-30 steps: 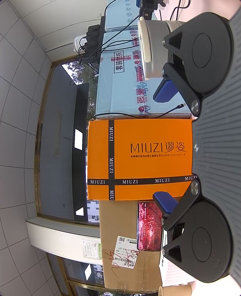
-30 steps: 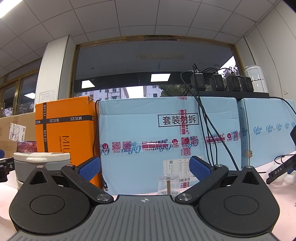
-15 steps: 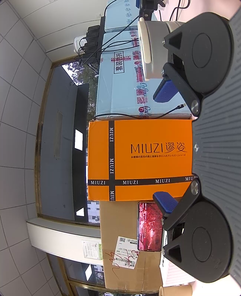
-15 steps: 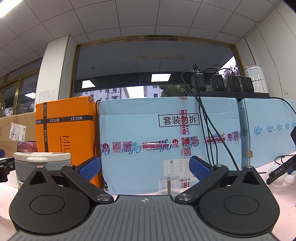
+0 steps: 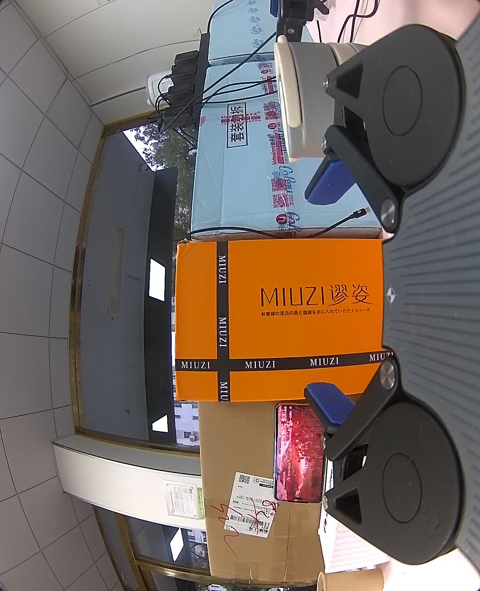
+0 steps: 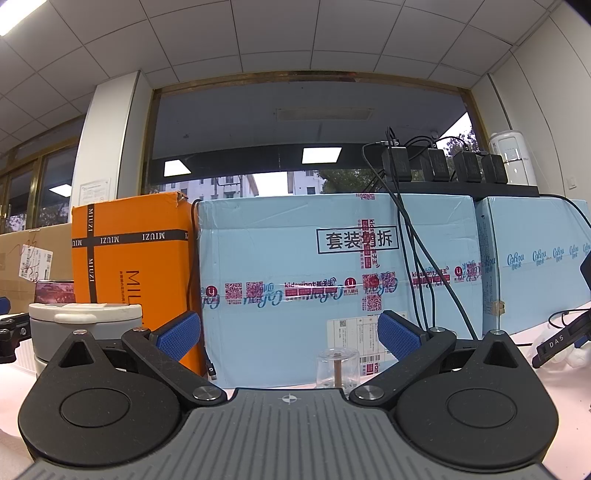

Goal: Clean container

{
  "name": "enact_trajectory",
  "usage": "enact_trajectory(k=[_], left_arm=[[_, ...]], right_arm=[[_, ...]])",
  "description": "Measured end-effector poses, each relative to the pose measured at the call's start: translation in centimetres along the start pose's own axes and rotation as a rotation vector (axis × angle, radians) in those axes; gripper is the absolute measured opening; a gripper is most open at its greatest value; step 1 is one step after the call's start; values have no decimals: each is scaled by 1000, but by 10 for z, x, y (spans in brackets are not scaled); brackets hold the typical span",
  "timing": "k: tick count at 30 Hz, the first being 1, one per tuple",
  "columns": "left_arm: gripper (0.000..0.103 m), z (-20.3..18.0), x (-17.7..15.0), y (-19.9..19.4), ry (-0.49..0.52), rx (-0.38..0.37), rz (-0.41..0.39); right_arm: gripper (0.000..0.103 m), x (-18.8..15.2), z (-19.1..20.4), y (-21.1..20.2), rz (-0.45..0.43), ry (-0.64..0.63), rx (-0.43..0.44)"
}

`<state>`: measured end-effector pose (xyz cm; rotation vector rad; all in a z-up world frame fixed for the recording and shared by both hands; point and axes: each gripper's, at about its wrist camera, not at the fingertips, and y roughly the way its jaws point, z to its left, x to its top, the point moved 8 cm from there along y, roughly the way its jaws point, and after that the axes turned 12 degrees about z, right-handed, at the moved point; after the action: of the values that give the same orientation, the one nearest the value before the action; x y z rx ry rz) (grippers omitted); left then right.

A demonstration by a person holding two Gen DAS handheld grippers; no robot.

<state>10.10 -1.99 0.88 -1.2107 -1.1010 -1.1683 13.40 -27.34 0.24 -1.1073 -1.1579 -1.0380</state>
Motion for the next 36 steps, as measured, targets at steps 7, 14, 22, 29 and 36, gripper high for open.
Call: enact_trajectory(k=[7, 14, 22, 29, 36], left_arm=[[103, 0, 0, 0, 0, -1, 0], [103, 1, 0, 0, -2, -1, 4], [103, 2, -1, 1, -4, -2, 7], [103, 1, 0, -3, -1, 1, -11], [103, 17, 5, -8, -78, -11, -28]], right_arm=[[103, 0, 0, -1, 0, 0, 0], [103, 0, 0, -1, 0, 0, 0], [103, 0, 1, -1, -1, 0, 1], [103, 1, 3, -3, -13, -11, 6], [103, 4, 7, -14, -69, -22, 41]])
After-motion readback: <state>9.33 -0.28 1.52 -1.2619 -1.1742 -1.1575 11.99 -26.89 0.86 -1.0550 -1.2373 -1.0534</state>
